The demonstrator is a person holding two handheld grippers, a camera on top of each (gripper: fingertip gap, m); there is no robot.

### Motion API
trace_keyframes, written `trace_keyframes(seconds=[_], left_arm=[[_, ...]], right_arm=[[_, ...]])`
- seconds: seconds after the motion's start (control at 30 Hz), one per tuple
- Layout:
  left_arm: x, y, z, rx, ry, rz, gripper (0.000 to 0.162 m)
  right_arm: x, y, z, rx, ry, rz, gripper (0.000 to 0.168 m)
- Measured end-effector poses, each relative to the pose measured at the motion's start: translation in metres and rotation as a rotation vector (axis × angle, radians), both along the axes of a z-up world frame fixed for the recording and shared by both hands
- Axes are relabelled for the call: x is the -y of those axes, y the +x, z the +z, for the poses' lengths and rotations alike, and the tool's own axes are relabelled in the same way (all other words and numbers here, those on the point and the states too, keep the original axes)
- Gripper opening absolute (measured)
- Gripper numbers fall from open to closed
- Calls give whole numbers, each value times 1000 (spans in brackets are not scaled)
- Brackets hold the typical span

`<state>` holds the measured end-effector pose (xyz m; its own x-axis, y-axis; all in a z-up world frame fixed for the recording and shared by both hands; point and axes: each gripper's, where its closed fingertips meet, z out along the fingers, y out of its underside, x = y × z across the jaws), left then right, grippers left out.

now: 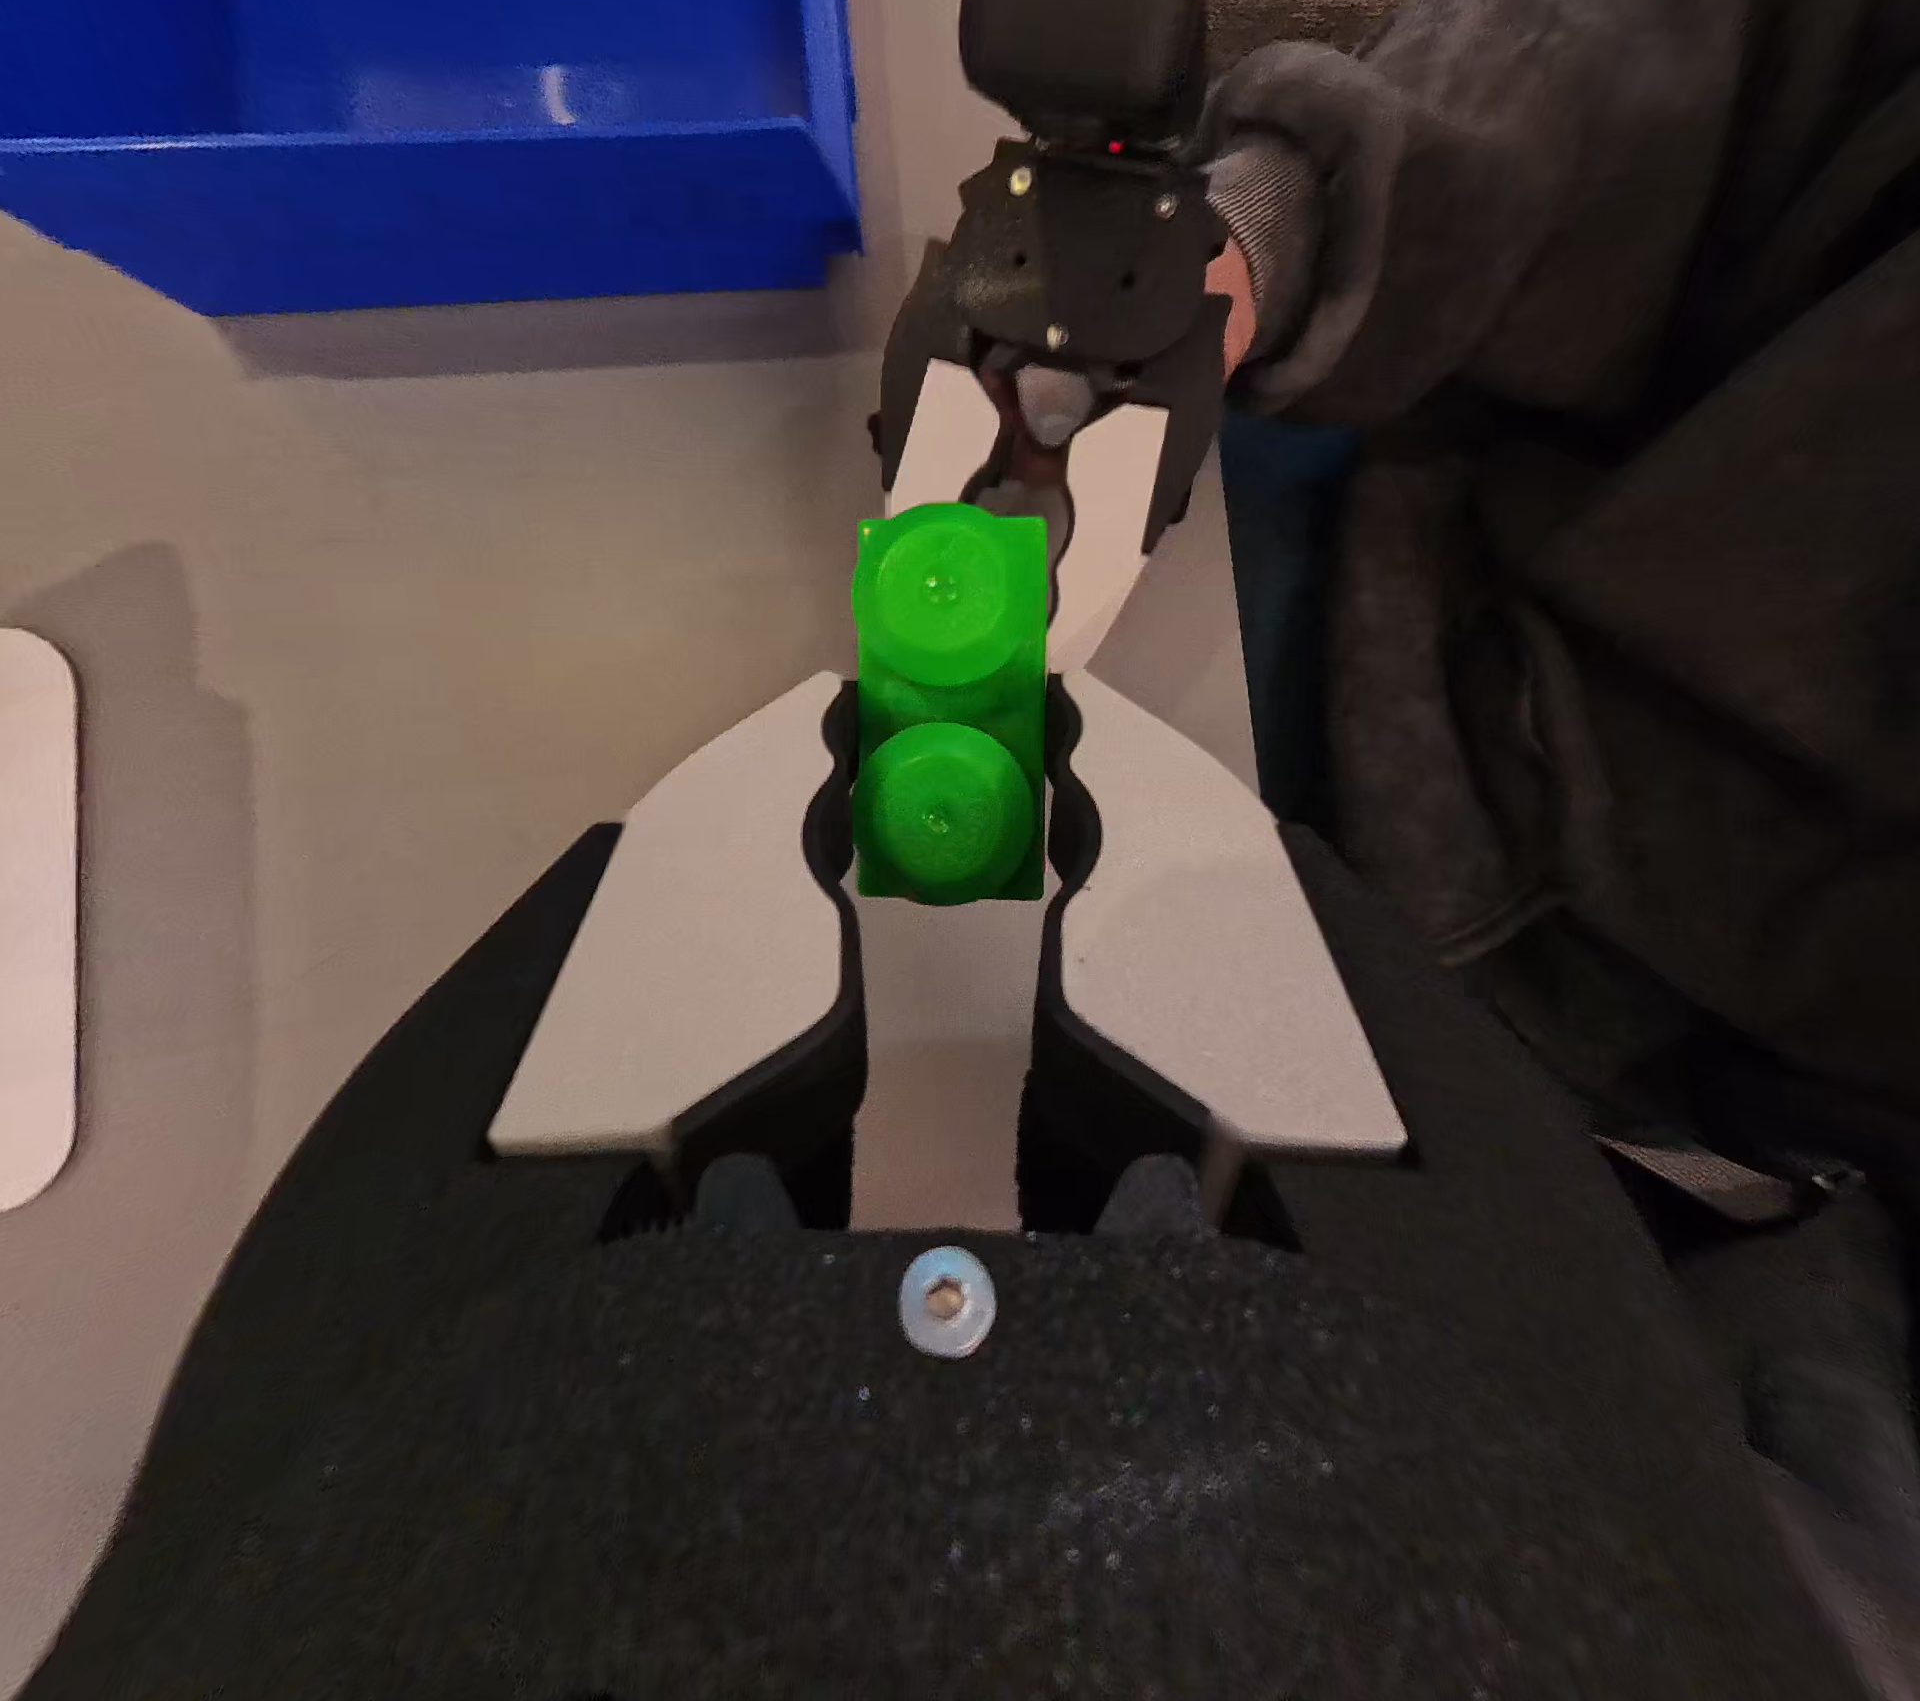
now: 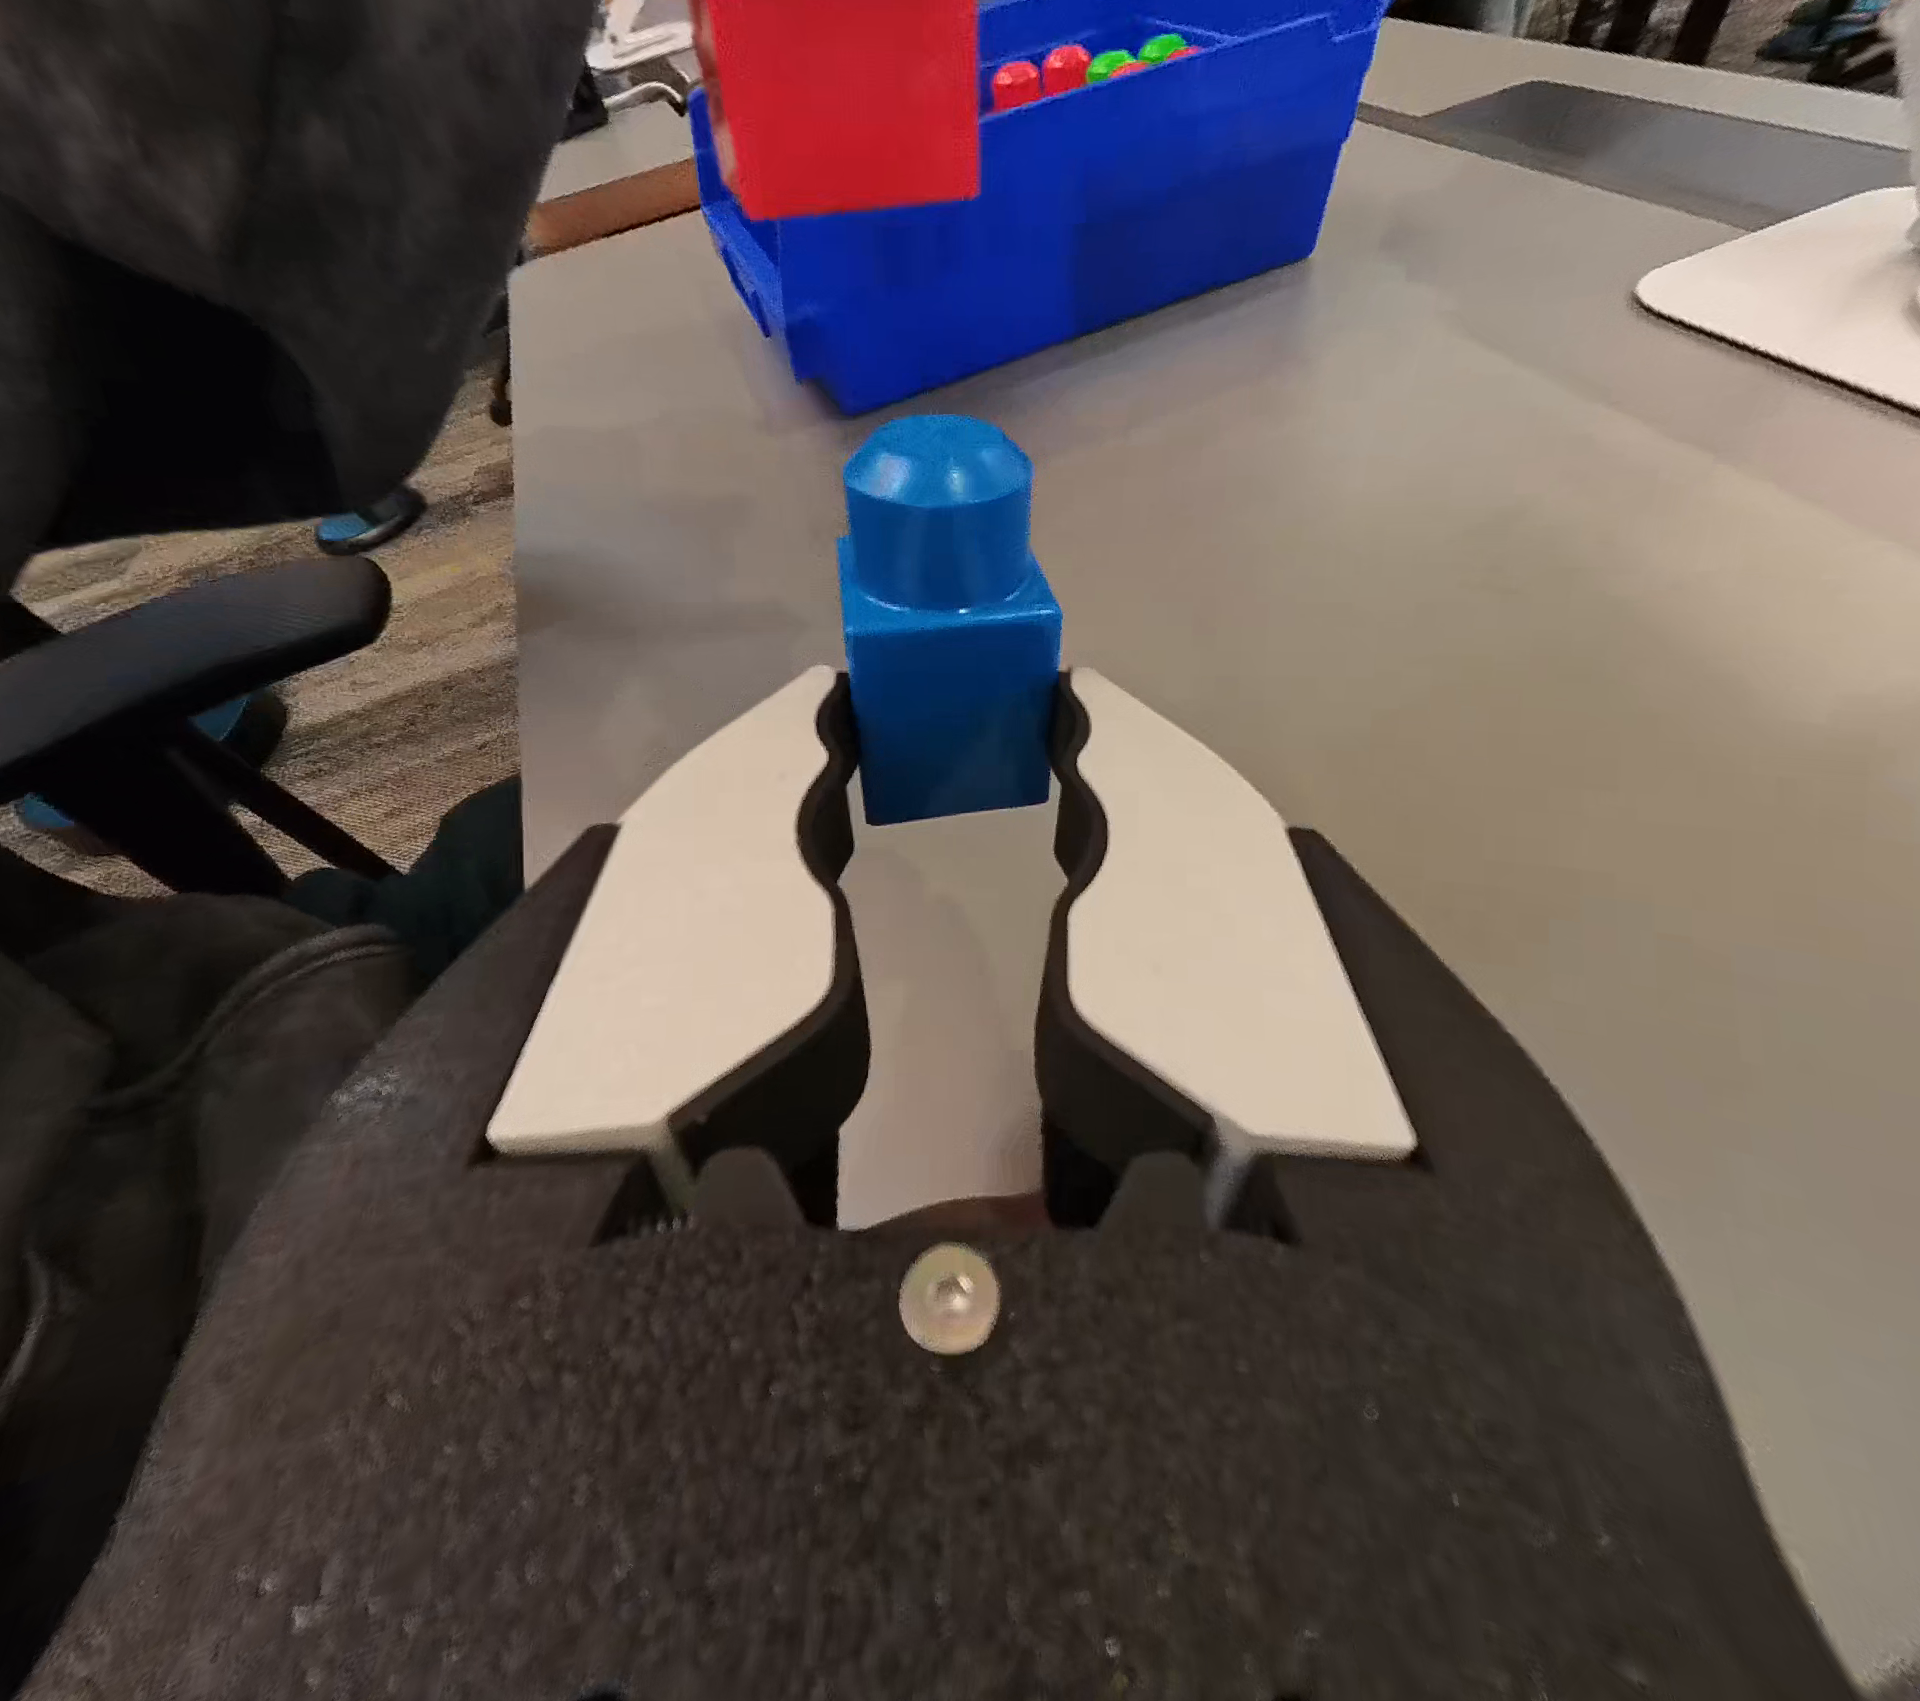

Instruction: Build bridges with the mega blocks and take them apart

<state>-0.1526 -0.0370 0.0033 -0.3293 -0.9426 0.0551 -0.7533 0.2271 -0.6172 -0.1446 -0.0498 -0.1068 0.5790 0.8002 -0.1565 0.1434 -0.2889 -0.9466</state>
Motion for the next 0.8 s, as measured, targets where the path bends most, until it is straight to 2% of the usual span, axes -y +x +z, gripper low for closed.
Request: trace_keyframes(seconds=[0.17, 0.27, 0.33, 0.4, 0.47, 0.57, 0.67, 0.8], left_arm=[[-13, -23, -21, 30, 134, 156, 33], [-11, -37, -42, 66, 159, 235, 34], [-9, -43, -58, 68, 151, 266, 34], [-10, -49, -72, 50, 149, 288, 34], [-13, -53, -82, 10, 156, 290, 34], [-21, -56, -79, -3, 187, 314, 33], [-10, -49, -64, 68, 150, 265, 33], [-12, -51, -58, 83, 164, 258, 33]], right_arm=[[5, 15, 1, 44, -25, -67, 37], [10, 41, 27, 86, -8, -134, 37], [6, 80, 59, 120, 18, -251, 37], [-9, 142, 92, 145, 19, -460, 37], [-26, 200, 102, 210, -75, -611, 37], [-67, 279, 78, 406, -239, -800, 37], [-103, 302, 17, 495, -549, -733, 37], [-149, 310, -40, 661, -700, -707, 38]])
